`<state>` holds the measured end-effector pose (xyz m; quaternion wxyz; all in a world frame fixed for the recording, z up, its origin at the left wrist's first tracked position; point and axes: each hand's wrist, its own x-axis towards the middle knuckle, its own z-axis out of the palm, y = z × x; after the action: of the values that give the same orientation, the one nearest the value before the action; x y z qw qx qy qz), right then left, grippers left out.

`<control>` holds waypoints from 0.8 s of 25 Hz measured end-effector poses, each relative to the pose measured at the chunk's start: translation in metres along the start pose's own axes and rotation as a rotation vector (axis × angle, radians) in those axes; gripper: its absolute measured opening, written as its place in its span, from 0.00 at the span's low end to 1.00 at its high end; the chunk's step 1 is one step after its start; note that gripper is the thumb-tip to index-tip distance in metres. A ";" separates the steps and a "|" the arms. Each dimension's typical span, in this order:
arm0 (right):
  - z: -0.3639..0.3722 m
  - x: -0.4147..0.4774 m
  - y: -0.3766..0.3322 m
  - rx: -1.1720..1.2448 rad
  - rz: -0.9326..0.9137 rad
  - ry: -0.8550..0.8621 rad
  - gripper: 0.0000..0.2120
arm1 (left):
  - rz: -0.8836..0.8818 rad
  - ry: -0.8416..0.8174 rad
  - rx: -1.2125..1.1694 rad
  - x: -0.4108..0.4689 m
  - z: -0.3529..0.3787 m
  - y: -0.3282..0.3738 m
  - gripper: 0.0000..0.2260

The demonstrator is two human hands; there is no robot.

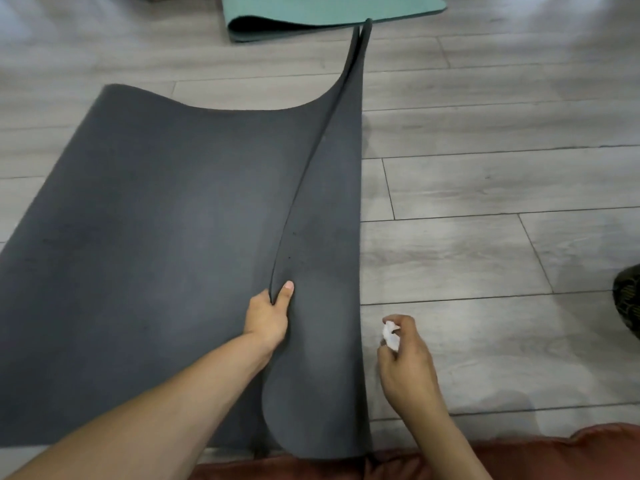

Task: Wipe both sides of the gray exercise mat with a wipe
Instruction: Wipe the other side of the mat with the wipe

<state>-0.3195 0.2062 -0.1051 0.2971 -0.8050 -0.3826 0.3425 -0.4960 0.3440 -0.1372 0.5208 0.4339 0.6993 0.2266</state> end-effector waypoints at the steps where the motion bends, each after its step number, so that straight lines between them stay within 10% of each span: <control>1: 0.004 0.001 -0.003 -0.015 -0.013 -0.023 0.14 | 0.016 -0.002 0.002 0.001 0.003 0.001 0.18; 7: -0.024 0.017 -0.032 0.098 0.033 0.026 0.18 | 0.049 -0.104 0.118 0.000 0.068 0.043 0.23; 12: -0.084 0.071 -0.025 -0.189 0.301 -0.042 0.29 | -0.165 -0.752 0.098 -0.053 0.096 0.080 0.19; 15: -0.073 0.082 0.003 -0.509 0.285 -0.029 0.10 | 0.241 -0.514 0.648 -0.028 0.052 0.046 0.19; 20: -0.062 0.124 -0.008 -0.589 -0.145 0.274 0.08 | 0.212 -0.206 1.166 0.019 -0.029 -0.013 0.35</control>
<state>-0.2162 0.2992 -0.1030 0.1241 -0.8655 -0.4780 0.0836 -0.5293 0.3569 -0.1465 0.2365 0.7353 0.6071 -0.1867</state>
